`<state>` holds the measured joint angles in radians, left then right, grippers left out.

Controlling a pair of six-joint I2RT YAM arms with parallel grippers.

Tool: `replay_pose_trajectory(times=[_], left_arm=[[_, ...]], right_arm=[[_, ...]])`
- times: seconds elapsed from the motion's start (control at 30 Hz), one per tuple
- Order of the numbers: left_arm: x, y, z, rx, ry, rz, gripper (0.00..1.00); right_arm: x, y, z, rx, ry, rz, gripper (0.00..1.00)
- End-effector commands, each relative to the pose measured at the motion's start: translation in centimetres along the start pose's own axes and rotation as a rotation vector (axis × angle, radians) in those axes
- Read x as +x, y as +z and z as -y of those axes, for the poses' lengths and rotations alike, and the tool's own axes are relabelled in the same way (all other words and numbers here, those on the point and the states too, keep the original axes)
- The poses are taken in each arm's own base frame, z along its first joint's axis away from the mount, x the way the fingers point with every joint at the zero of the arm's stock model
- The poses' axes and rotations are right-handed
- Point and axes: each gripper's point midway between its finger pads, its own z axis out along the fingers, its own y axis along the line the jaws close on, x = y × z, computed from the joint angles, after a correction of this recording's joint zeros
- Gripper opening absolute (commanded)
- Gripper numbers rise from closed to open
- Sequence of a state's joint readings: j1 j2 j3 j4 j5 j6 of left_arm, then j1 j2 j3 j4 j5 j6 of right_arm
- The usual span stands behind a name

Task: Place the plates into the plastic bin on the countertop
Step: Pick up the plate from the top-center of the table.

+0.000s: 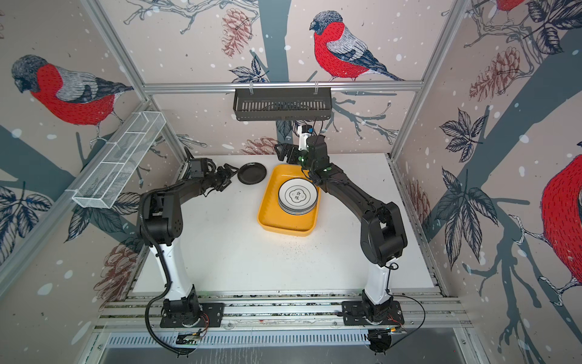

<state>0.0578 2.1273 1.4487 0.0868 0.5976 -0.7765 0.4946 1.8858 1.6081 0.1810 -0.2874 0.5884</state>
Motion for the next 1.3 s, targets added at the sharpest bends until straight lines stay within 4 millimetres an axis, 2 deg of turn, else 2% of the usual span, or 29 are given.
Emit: replay_pose_trajectory(times=[0.0,0.23,0.47,0.6,0.73,1.0,1.17,1.27], left_arm=[[-0.2,1.1,-0.5,0.014,0.003,-0.023,0.83],[0.2,3.8,-2.4,0.037,-0.077,-0.048,0.76],[1.4,6.1,-2.7,0.037,-0.093,-0.088,0.71],[2.1,6.9,-3.6,-0.011,-0.107,-0.089,0.61],[2.2,7.0,-4.8,-0.069,-0.159,-0.062,0.44],[1.8,6.3,-4.4,-0.076,-0.205,-0.018,0.13],[1.8,5.4,-3.2,-0.027,-0.228,-0.002,0.01],[1.7,4.5,-1.5,0.027,-0.23,0.001,0.0]], right_arm=[[-1.0,0.5,-0.8,-0.032,-0.035,0.017,1.0],[-1.8,0.9,0.5,0.003,-0.026,0.028,1.0],[-2.4,0.6,2.0,0.048,-0.014,0.039,1.0],[-2.6,0.4,2.6,0.068,-0.007,0.048,1.0],[-2.7,0.2,3.1,0.081,0.004,0.05,1.0],[-2.9,0.0,3.5,0.087,0.01,0.048,1.0],[-3.0,-0.4,3.4,0.086,0.009,0.048,1.0],[-2.9,-0.8,3.4,0.089,0.01,0.04,1.0]])
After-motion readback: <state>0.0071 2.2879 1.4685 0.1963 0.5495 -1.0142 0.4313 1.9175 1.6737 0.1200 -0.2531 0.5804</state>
